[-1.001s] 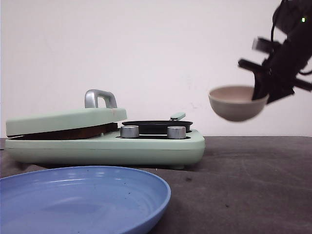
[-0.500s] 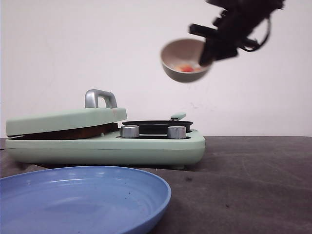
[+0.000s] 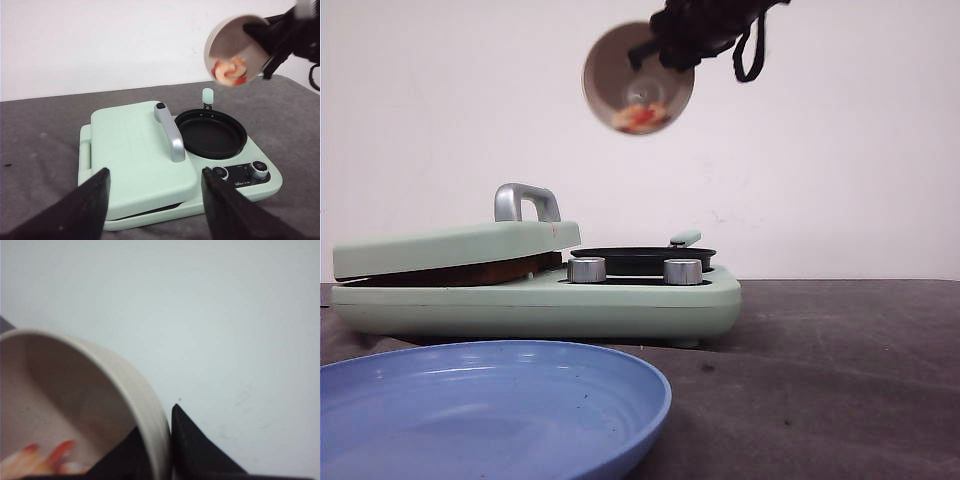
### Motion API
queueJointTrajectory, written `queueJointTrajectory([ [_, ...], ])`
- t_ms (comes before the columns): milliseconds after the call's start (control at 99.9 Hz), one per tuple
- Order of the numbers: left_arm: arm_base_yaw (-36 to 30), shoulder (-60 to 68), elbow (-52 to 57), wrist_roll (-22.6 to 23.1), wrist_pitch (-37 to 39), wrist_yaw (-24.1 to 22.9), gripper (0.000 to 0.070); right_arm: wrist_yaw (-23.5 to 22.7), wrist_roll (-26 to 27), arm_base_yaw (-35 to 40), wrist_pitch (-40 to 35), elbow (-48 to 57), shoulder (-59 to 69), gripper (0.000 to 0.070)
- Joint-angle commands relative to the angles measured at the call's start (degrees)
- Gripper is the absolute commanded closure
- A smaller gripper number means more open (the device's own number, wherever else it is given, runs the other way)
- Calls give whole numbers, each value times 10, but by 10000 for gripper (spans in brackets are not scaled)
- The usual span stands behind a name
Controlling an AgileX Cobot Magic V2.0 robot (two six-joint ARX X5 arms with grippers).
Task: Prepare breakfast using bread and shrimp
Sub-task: 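Tilt the bowl over the frying pan to pour the shrimp in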
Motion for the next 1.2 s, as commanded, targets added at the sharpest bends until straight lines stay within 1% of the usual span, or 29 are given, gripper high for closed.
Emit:
queueJointTrajectory([
  [0, -1, 0, 3, 16, 8, -1, 421, 19, -85, 8, 19, 9, 21, 700],
  [60, -1, 0, 3, 24, 8, -1, 421, 32, -112, 12, 35, 9, 33, 700],
  [200, -1, 0, 3, 29, 9, -1, 421, 44, -161, 12, 72, 9, 60, 700],
  [330, -1, 0, 3, 39, 9, -1, 421, 64, -213, 17, 134, 9, 81, 700],
  [400, -1, 0, 3, 39, 9, -1, 421, 66, -231, 17, 162, 9, 88, 700],
  [510, -1, 0, 3, 44, 9, -1, 421, 65, -231, 17, 179, 9, 89, 700],
  [730, -1, 0, 3, 50, 9, -1, 421, 61, -236, 16, 254, 9, 89, 700],
  [881, -1, 0, 3, 50, 9, -1, 422, 68, -223, 13, 251, 9, 89, 700],
  [971, -1, 0, 3, 50, 9, -1, 422, 96, -195, 13, 241, 9, 89, 700],
  [1111, -1, 0, 3, 50, 6, -1, 422, 169, -160, 14, 236, 9, 88, 700],
  [1191, -1, 0, 3, 50, 5, -1, 422, 207, -144, 15, 210, 9, 83, 700],
])
